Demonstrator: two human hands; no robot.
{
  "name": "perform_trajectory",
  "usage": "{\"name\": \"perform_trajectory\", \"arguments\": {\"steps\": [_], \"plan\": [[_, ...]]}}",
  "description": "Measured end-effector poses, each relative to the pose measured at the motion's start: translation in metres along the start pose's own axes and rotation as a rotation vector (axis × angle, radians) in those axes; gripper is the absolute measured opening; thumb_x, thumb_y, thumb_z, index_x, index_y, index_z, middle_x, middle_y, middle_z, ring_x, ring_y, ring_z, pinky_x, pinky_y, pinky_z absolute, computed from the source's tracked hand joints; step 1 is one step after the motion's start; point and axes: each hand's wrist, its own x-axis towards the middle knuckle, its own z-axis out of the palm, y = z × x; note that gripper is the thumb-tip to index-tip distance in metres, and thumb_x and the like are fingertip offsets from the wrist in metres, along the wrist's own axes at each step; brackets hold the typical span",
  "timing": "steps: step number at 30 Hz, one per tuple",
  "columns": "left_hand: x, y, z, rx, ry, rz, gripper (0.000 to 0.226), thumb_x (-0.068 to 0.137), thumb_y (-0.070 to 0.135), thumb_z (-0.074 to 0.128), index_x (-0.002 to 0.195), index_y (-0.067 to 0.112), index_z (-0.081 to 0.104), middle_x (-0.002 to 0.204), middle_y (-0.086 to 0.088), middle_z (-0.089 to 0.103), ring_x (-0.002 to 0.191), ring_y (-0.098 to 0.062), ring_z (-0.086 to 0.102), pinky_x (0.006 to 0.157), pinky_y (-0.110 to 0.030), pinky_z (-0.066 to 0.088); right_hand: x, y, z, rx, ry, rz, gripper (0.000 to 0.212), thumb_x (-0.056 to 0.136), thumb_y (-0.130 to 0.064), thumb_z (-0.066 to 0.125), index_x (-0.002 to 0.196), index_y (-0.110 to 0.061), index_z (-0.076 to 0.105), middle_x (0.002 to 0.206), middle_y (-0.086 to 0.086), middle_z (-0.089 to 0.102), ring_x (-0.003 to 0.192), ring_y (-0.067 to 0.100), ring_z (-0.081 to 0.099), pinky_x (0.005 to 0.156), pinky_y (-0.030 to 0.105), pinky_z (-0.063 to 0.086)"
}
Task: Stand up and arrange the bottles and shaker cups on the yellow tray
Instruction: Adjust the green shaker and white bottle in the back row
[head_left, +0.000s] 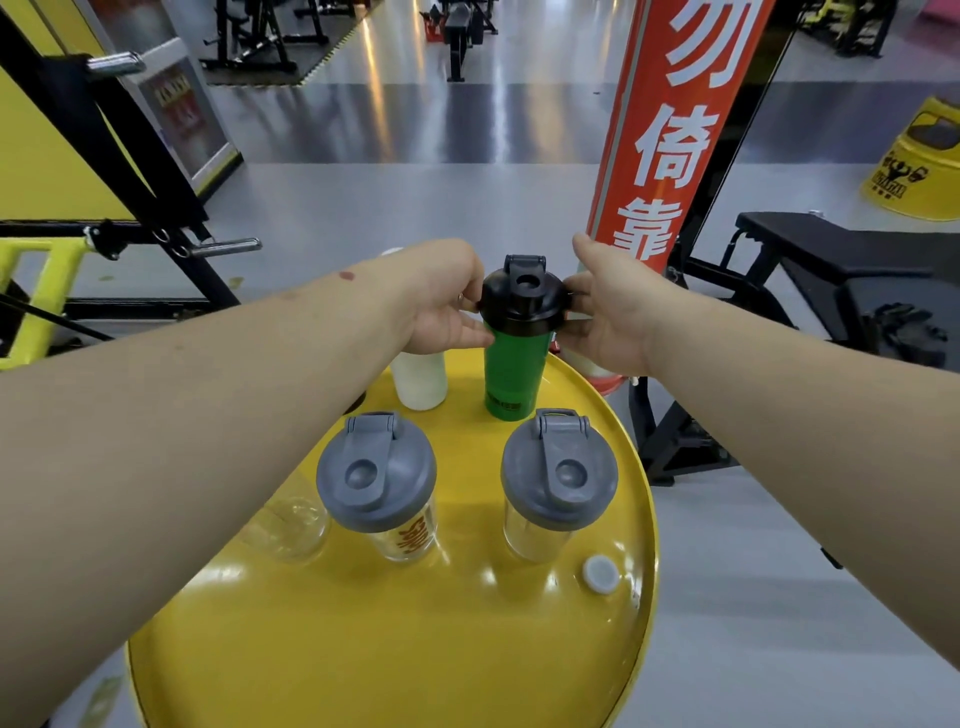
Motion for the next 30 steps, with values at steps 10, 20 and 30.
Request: {"name": "perform_trajectory", "arguments": {"steps": [10,20,30], "plan": [[-0.002,-0.001,0.003,-0.065,-0.073,-0.027,0.054,0.078,-0.010,0.030,0.131,-0.008,0.040,0.138,-0.026,0.048,0.109,-0.052,0.061,0.107,-0.057,0.045,0.008,-0.005,-0.005,0.011,0.008,0.003,0.082,0.098,-0.057,0.047,0.152,0.003,0.032,0.147,0.018,0.052,0.122,0.035,0.059,0.101,0.046,0.050],[-0.002,-0.006,0.001,-0.087,-0.105,-0.008,0.038,0.080,-0.012,0.027,0.110,-0.005,0.048,0.137,-0.021,0.052,0.094,-0.045,0.068,0.096,-0.052,0.052,0.011,-0.005,-0.006,0.025,0.020,0.006,0.083,0.097,-0.058,0.048,0.152,0.003,0.033,0.145,0.018,0.054,0.124,0.035,0.058,0.103,0.047,0.049],[-0.007,-0.007,-0.004,-0.047,-0.065,-0.018,0.070,0.082,-0.012,0.027,0.151,-0.002,0.029,0.157,-0.023,0.037,0.126,-0.053,0.054,0.106,-0.056,0.046,0.008,-0.003,-0.003,0.025,0.035,0.001,0.084,0.096,-0.059,0.049,0.153,0.001,0.033,0.147,0.016,0.053,0.125,0.035,0.057,0.105,0.048,0.048]]}}
